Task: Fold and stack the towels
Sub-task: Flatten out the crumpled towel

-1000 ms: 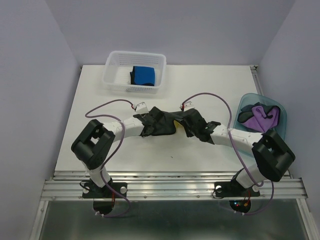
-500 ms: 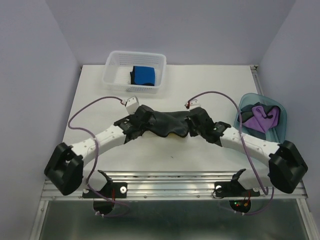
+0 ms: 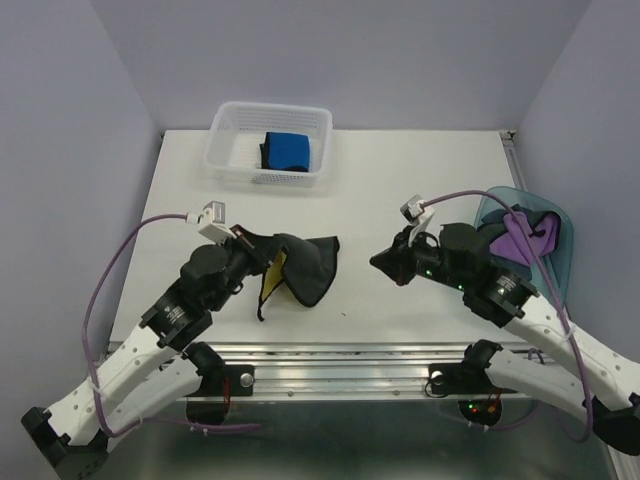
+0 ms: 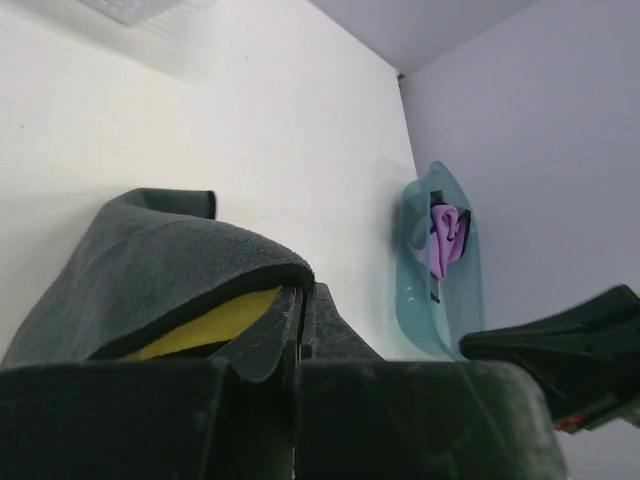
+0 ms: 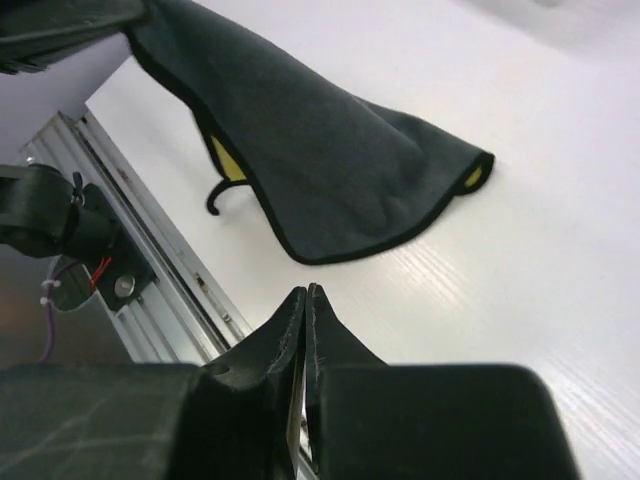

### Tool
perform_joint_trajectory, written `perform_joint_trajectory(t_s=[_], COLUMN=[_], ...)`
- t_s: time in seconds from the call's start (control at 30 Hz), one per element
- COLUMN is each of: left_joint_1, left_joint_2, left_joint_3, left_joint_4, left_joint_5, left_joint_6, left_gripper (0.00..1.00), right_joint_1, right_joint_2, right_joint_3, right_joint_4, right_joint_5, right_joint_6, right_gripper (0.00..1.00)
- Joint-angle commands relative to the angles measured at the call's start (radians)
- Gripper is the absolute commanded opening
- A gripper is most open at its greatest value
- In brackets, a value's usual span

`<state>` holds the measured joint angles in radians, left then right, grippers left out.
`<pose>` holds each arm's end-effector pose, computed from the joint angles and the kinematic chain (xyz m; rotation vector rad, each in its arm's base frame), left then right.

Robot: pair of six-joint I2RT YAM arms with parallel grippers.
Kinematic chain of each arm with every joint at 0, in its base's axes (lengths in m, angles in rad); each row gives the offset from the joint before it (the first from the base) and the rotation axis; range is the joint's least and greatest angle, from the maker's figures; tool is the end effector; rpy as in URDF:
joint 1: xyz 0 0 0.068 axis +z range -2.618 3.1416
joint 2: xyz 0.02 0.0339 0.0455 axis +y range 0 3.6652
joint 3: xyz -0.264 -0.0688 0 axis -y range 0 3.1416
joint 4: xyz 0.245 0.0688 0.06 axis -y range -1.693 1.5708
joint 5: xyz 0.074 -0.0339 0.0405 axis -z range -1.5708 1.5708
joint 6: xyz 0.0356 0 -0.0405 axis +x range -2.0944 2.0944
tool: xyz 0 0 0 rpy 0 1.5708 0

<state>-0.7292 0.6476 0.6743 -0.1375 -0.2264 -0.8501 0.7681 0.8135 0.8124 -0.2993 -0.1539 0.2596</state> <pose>0.1252 -0.1012 0.3273 -0.2867 1.7562 -0.9833 0.1314 0.1345 0.3328 -0.5989 1.8632 0.8391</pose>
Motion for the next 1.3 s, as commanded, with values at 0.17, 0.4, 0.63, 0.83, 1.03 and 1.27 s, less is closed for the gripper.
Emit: perform_joint_trajectory(t_s=[0.17,0.4,0.63,0.83,1.03,1.27], left_joint_1=[0.001,-0.001,0.001,-0.001,-0.001,-0.001], left_joint_2=[0.004,0.007,-0.020,-0.065,-0.069,-0.063], left_joint_3=[-0.087,-0.107,-0.122,-0.137,-0.151,-0.134], left_joint_4=[0.038,0.029,-0.016,-0.042,-0.044,-0.043], left_joint_5=[0.044,0.007,-0.030,-0.045,-0.051,-0.054], left_joint_6=[-0.038,-0.050,-0.060,-0.066,-0.076,-0.058], left_gripper=[0.00,0.00,0.00,0.00,0.00,0.00], right_joint_1=[0.057,0.207,0.289,0.329,0.369,0.372], right_joint_2=[0.402,0.703,0.958,1.047,1.073,0.974], right_joint_3=[0.031,0.183,0.349,0.387,0.367,0.338], right_joint_4=[0.080,0.039,-0.044,-0.174,-0.198,-0.150], right_joint_5=[0.127,0.446,0.548,0.655,0.660,0.669], right_joint_6=[0.200,0.351,0.432,0.559,0.581,0.543], right_gripper=[0.34,0.47,0.51,0.48,0.43,0.01])
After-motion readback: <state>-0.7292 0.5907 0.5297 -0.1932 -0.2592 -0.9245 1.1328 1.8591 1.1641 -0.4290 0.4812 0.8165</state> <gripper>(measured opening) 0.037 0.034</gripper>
